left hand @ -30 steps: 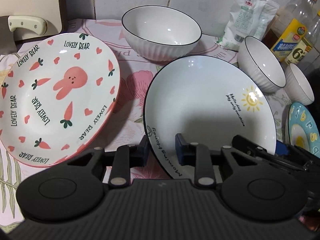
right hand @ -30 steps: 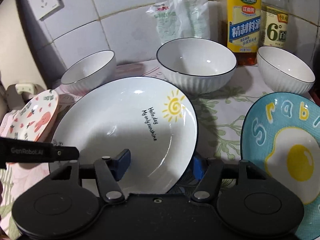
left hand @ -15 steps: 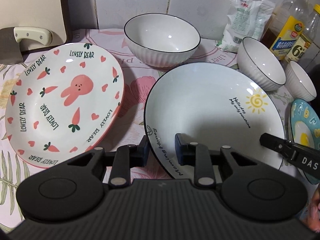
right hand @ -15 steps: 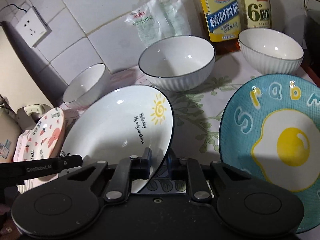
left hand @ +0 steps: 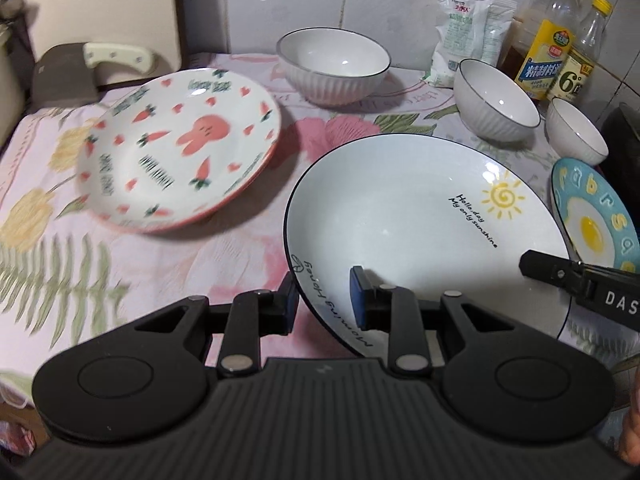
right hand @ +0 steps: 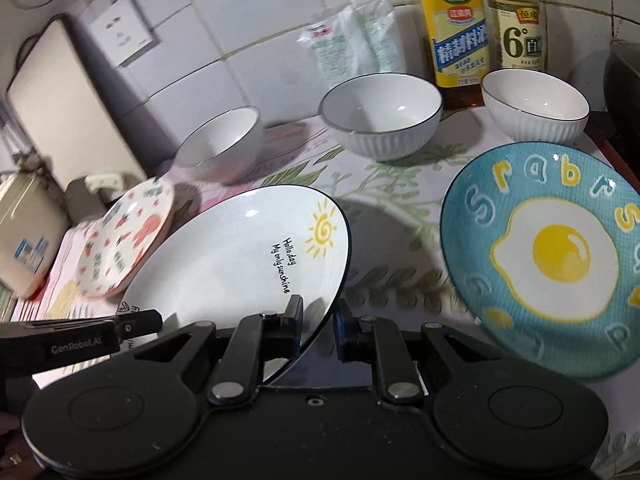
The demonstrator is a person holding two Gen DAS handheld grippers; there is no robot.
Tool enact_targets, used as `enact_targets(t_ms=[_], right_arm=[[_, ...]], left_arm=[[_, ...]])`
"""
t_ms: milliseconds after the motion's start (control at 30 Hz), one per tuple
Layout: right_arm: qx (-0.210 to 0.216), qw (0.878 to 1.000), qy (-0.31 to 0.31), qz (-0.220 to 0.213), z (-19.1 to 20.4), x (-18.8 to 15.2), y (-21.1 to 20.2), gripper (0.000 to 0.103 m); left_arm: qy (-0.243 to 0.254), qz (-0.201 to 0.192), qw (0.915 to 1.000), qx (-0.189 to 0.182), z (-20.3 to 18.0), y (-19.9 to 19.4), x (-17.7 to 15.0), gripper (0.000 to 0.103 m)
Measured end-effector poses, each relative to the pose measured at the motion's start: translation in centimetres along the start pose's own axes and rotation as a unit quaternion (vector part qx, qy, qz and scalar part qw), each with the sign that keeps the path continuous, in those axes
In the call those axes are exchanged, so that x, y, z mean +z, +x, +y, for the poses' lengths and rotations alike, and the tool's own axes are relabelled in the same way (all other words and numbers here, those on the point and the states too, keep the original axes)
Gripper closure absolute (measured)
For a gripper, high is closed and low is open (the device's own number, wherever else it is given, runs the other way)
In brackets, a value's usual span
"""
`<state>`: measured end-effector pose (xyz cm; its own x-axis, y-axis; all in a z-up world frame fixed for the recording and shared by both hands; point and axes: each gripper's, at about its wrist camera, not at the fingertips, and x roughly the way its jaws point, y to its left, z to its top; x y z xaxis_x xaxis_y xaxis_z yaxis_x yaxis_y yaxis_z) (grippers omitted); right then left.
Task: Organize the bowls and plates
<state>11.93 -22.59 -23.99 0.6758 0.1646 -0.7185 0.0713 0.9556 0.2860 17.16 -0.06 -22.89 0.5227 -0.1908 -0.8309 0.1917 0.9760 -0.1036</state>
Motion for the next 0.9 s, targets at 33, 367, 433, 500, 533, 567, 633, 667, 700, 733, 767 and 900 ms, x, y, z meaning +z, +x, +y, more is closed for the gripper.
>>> enact_targets(t_ms=[33,367,433,500,533,567,633,667,700,733,767,900], right_arm=[[0.003,1.0,-0.002,0.001,0.3,-0.3,-0.2,0.083],[0.019,0.999,-0.039,0.008,2.1,-1.8,0.1,0.083],[0.02,0.999,-0.037,0.008,1.9,-1.4,0.4,0.083],[0.02,0.999,-0.043,0.005,1.9,-1.0,0.5,0.083],[0.018,0.999,-0.048,0.005,2.0,-0.9,0.6,0.083],[0.017,0.998,-0.054,0.006,2.0,-0.8,0.8,0.083],[0.015,0.998,-0.055,0.012,1.9,-0.7,1.2,0.083],[0.014,0.998,-0.056,0.015,1.8,-0.8,1.3,0.083],[0.014,0.998,-0.06,0.013,1.7,-0.9,1.3,0.083],[0.014,0.998,-0.062,0.012,1.7,-0.9,1.2,0.083],[0.014,0.998,-0.061,0.012,1.7,-0.9,1.2,0.083],[0.007,0.997,-0.068,0.024,1.7,-1.0,1.6,0.083]], left_arm=[[-0.004,0.0,1.0,0.003,0.2,-0.4,-0.5,0.078],[-0.037,0.01,0.9992,0.015,2.5,-1.6,-2.5,0.078],[-0.036,0.009,0.9993,0.011,2.5,-1.5,-2.5,0.078],[-0.038,0.008,0.9992,0.007,2.6,-1.3,-2.3,0.078],[-0.038,0.009,0.9992,0.006,2.5,-1.2,-2.2,0.078],[-0.037,0.01,0.9992,0.006,2.5,-1.2,-2.1,0.078],[-0.035,0.015,0.9992,0.006,2.4,-0.9,-2.1,0.078],[-0.036,0.019,0.9991,0.004,2.4,-0.8,-2.1,0.078],[-0.039,0.021,0.999,0.003,2.5,-0.7,-2.2,0.078],[-0.042,0.021,0.9989,0.001,2.6,-0.6,-2.3,0.078],[-0.043,0.022,0.9988,0.0,2.6,-0.6,-2.3,0.078],[-0.05,0.039,0.998,-0.002,2.8,-0.3,-2.2,0.078]])
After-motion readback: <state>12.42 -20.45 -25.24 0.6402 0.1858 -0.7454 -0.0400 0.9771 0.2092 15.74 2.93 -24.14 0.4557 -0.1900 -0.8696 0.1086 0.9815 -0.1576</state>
